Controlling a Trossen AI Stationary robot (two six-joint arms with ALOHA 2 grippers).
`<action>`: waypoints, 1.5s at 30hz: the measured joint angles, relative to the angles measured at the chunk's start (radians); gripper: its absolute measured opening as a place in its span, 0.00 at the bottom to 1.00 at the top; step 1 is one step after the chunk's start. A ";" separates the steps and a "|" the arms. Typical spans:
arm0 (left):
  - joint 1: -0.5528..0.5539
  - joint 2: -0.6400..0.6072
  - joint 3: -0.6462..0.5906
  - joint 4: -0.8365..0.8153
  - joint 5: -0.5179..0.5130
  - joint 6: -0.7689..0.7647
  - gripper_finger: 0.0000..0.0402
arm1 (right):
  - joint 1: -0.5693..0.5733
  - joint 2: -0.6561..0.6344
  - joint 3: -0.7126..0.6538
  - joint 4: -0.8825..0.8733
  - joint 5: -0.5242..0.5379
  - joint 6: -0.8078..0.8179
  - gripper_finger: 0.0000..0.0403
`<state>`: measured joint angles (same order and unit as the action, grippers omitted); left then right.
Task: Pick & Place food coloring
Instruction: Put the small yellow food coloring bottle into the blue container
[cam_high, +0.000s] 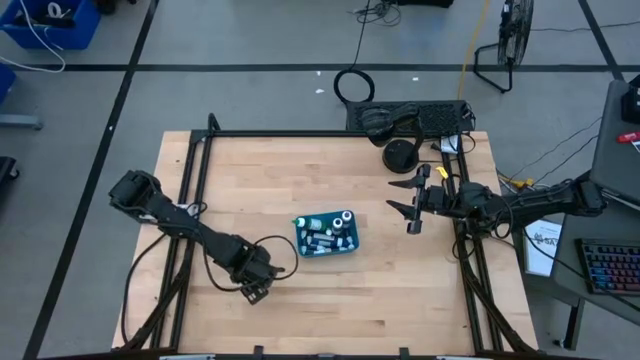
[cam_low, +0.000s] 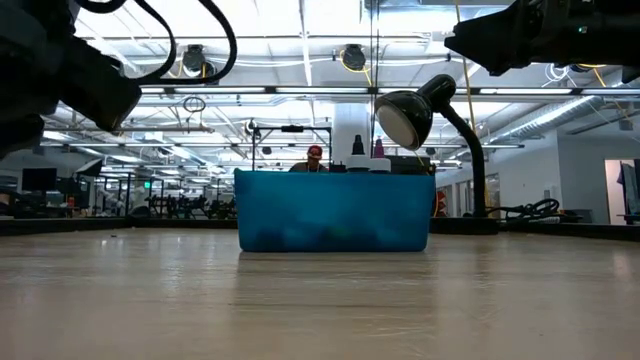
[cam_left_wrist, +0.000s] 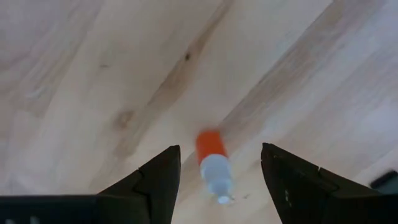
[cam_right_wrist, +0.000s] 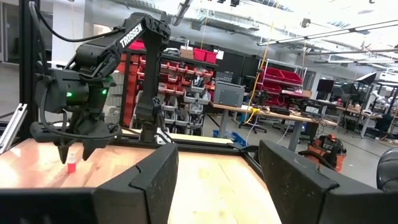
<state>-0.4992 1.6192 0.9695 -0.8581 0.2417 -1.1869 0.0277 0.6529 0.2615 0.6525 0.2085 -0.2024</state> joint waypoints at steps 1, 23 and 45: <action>0.000 0.000 0.000 -0.009 -0.002 -0.002 0.56 | 0.000 0.000 0.000 0.000 0.000 0.000 0.53; -0.029 -0.005 -0.200 0.252 0.091 -0.071 0.56 | 0.000 0.000 0.000 -0.006 0.000 0.000 0.53; -0.032 -0.003 -0.200 0.260 -0.010 -0.012 0.56 | 0.000 0.000 0.000 -0.008 0.000 0.005 0.53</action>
<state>-0.5316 1.6165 0.7692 -0.5980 0.2321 -1.1989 0.0278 0.6529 0.2615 0.6449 0.2082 -0.1970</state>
